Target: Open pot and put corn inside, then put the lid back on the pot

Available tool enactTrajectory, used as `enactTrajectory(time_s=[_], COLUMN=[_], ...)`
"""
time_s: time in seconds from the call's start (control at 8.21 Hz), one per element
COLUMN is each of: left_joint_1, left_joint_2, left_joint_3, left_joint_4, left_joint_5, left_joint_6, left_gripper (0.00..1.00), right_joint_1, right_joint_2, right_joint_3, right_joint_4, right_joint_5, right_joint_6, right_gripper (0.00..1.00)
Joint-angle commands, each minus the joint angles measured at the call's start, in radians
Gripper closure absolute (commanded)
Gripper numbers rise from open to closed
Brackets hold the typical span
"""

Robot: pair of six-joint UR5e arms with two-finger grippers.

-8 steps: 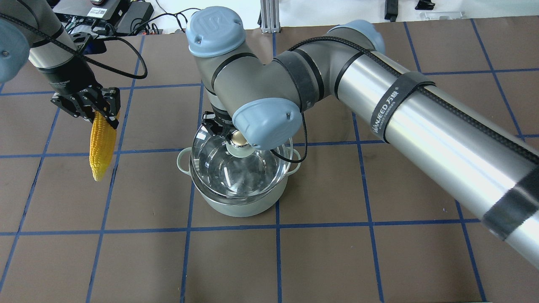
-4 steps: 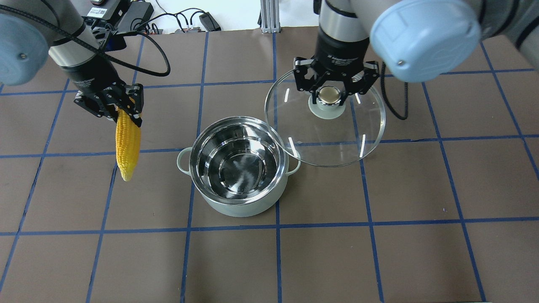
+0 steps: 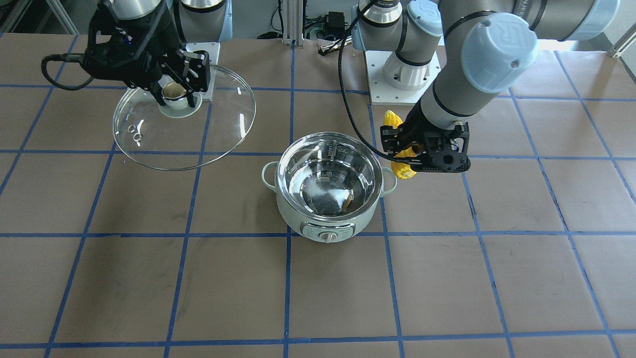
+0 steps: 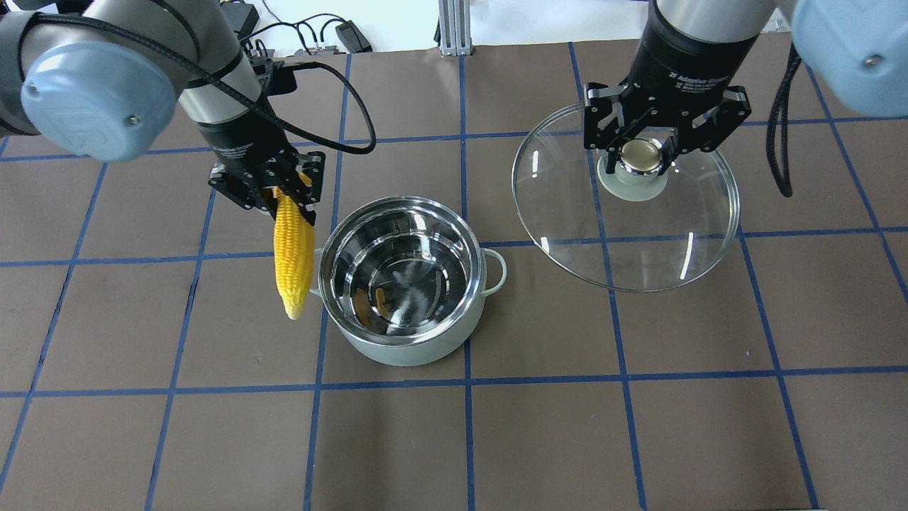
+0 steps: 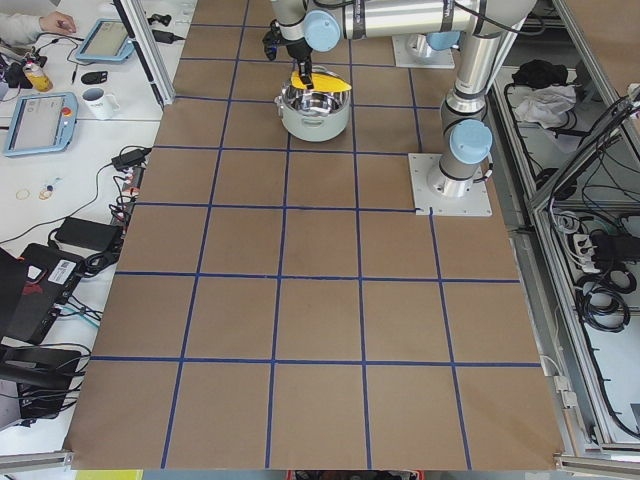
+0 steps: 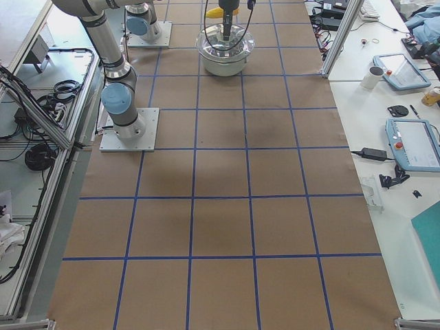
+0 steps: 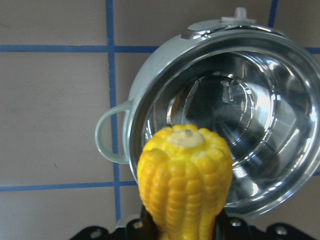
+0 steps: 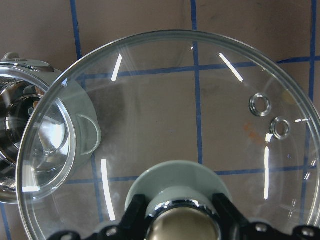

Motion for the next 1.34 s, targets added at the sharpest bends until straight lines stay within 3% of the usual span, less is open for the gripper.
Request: enactTrajectory(time_s=[0.0,0.61,1.22], left_joint_1=[-0.056,-0.103,-0.109], left_joint_2=[-0.036,-0.161,-0.183], left_joint_3=[-0.004,-0.008,-0.028], left_joint_4=[0.017,0.14,0.151], left_joint_5=[-0.076,-0.075,-0.072], left_joint_6=[-0.055,-0.071,-0.071], left_gripper=[1.0,1.0,1.0], right_joint_1=[-0.009,-0.009,-0.007], right_joint_2=[-0.012,-0.01,-0.01], right_joint_3=[0.008,0.009,0.009], right_joint_4=[0.016,0.029,0.033], right_joint_5=[0.005,0.004,0.004], right_joint_6=[-0.013,-0.04,-0.04], right_gripper=[0.55,0.55,0.56])
